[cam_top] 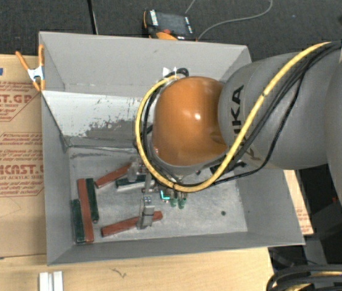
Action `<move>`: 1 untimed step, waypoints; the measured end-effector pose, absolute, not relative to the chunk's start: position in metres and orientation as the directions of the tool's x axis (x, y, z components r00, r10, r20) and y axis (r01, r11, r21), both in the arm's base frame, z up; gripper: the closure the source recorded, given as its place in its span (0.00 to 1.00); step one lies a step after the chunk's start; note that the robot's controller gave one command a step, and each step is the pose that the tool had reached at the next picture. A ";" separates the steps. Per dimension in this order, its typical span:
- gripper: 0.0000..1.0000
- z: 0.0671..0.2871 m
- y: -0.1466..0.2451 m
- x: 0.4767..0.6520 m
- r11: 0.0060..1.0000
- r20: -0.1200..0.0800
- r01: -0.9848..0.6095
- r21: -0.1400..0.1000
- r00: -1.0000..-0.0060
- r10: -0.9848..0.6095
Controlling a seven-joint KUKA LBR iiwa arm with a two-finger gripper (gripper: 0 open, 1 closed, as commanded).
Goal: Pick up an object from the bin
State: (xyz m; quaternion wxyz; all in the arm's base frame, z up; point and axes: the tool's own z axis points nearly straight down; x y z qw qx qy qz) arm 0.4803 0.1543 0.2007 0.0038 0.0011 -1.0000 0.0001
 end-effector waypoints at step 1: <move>0.00 0.067 0.144 0.484 1.000 -0.002 -0.023 0.002 -1.000 -0.023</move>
Offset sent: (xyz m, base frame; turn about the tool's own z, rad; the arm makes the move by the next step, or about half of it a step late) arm 0.0041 -0.0111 -0.1307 -0.0212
